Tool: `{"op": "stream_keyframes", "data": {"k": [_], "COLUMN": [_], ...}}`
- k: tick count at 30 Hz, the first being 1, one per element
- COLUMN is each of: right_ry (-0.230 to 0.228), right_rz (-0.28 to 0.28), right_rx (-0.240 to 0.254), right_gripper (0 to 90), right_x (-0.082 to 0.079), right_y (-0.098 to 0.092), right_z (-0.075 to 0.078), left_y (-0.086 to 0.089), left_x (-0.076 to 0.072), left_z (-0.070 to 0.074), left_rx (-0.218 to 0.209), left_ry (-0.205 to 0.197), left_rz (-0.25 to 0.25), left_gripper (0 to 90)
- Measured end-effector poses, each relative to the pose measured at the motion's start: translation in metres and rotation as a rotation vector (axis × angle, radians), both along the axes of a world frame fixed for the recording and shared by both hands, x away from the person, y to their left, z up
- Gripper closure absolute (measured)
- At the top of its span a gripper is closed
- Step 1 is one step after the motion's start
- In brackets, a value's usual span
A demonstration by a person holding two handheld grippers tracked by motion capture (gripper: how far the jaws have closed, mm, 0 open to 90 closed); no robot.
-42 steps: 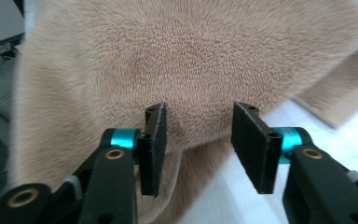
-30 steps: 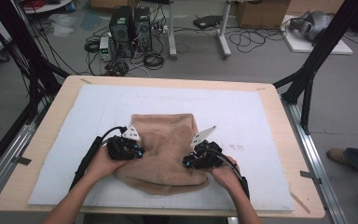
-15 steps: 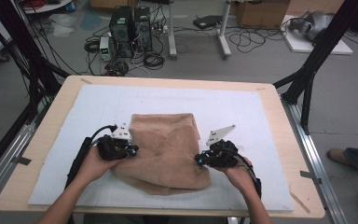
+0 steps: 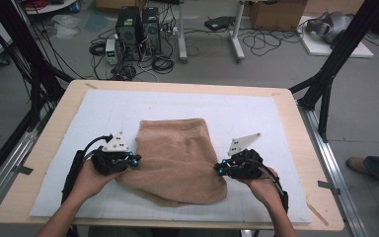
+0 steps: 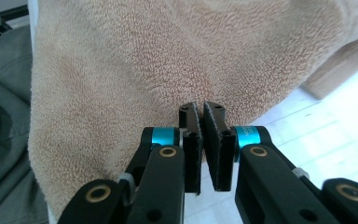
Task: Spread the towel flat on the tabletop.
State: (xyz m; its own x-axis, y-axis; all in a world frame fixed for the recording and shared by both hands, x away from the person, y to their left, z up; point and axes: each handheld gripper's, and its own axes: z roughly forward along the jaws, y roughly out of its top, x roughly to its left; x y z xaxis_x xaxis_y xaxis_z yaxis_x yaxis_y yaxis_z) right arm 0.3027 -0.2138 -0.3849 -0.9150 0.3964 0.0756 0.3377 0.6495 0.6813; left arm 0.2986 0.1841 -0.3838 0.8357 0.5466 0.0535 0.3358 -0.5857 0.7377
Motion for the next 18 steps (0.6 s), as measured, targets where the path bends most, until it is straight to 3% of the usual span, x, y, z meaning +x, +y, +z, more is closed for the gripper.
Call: {"op": "stream_keyframes", "data": {"k": [11,16,18], "right_ry": [0.057,0.044,0.027], "right_rz": [0.021,0.029,0.009], "right_rx": [-0.022,-0.012,0.006], "right_gripper": [85.7,83.3,74.8], "right_x": [-0.015,-0.016,-0.014], "right_y": [0.005,0.004,-0.001], "right_z": [-0.024,-0.022,-0.013], "left_y": [0.013,0.016,0.014], "left_x": [-0.020,-0.017,-0.009], "left_z": [-0.017,-0.013,-0.004], "left_rx": [-0.031,-0.066,-0.098], "left_ry": [0.039,0.039,0.029], "left_rz": [0.011,0.013,0.005], "left_gripper": [89.8,89.7,88.5]}}
